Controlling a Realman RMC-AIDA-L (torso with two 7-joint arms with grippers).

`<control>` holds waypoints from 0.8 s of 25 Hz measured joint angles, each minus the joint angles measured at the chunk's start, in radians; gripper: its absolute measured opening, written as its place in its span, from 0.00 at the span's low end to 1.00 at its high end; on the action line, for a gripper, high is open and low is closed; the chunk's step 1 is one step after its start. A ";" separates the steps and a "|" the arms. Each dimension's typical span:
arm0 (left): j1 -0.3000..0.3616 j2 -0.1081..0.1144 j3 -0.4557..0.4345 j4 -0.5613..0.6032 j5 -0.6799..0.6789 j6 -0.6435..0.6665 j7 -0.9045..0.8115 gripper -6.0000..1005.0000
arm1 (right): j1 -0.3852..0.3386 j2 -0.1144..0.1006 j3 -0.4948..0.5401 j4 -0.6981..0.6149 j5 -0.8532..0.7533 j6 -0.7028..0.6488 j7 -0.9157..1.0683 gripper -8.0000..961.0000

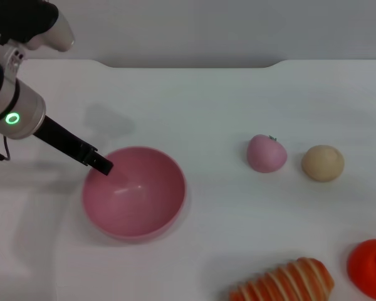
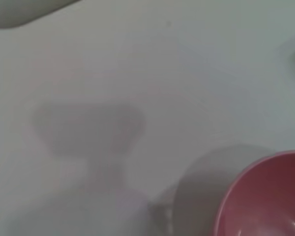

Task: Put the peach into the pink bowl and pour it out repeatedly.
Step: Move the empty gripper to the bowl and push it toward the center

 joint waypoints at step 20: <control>0.000 -0.006 0.038 -0.181 -0.010 -0.153 -0.007 0.74 | 0.011 0.001 -0.003 0.002 -0.001 0.028 0.000 0.51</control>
